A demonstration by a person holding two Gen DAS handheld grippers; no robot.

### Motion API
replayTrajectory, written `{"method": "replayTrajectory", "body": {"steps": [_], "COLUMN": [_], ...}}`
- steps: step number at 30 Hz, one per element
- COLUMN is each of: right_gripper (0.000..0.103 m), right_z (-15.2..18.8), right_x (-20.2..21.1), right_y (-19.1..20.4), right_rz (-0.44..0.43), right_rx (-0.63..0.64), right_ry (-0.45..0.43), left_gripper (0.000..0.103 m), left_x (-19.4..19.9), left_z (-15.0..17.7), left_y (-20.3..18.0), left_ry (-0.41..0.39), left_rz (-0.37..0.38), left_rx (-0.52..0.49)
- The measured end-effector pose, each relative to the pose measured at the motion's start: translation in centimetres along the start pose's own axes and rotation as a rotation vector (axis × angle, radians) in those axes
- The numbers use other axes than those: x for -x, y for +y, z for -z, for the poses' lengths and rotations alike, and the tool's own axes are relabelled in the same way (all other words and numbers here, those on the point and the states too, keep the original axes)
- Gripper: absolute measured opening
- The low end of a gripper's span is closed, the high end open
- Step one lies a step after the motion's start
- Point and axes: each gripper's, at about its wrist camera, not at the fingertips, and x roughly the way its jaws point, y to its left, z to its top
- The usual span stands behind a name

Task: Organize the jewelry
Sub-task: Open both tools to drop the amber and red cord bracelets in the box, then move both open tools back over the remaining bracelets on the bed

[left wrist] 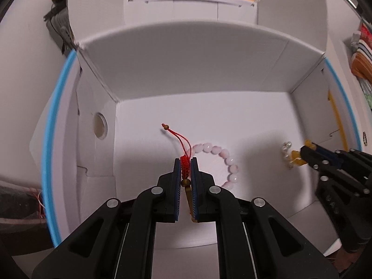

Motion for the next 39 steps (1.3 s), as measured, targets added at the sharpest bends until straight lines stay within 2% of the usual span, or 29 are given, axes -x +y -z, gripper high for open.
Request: {"method": "replayTrajectory", "body": {"steps": [4,10,12,14,17,18,21,23,24,25,28,33,39], "right_gripper": [0.009,0.011,0.016,0.027,0.043,0.044,0.054,0.070,0.074,0.079,0.086,0.095,0.095], "right_z": [0.1,0.2,0.0,0.2,0.1,0.2,0.6,0.9,1.1,1.3,2.4,3.5,5.8], "right_x": [-0.5,-0.4,-0.5,-0.3,1.3,1.8,3.5,4.4,5.0,5.5,7.2,9.5,12.3], "right_y": [-0.3,-0.8,-1.1,-1.4,-1.4,-1.5,-1.8,-2.2,-2.6,-2.7,-3.8,-6.1,-9.7], "right_rz": [-0.007,-0.026,-0.030,-0.028,-0.038,-0.038,-0.034,-0.033,-0.031,-0.029,-0.011,0.024,0.066], "right_rx": [-0.015,-0.027,-0.008,-0.014,-0.016,-0.015,-0.012,-0.017,-0.022,-0.028,-0.039,-0.080,-0.150], "right_ry": [0.030,0.028,0.016,0.006,-0.045,-0.061,-0.111,-0.139,-0.156,-0.180,-0.233,-0.306,-0.402], "left_gripper": [0.008,0.009,0.011,0.013,0.032,0.039,0.050,0.062,0.071,0.076,0.086,0.095,0.097], "left_x": [-0.5,-0.3,0.3,1.0,2.3,3.0,5.0,6.5,7.1,8.1,10.3,14.0,16.4], "left_z": [-0.1,0.1,0.4,0.7,1.2,1.4,2.0,2.4,2.7,3.0,3.2,4.3,5.2], "left_y": [0.3,0.3,0.4,0.4,0.6,0.8,1.0,0.8,0.8,0.5,-0.1,-2.3,-5.7], "left_ry": [0.013,-0.002,-0.018,-0.045,-0.082,-0.102,-0.164,-0.205,-0.223,-0.252,-0.302,-0.395,-0.455], "left_rz": [0.001,-0.009,-0.017,-0.042,-0.040,-0.038,-0.048,-0.045,-0.043,-0.047,-0.042,-0.030,-0.007], "left_rx": [0.008,0.011,0.026,0.035,0.046,0.053,0.064,0.077,0.083,0.080,0.071,0.055,0.004]}}
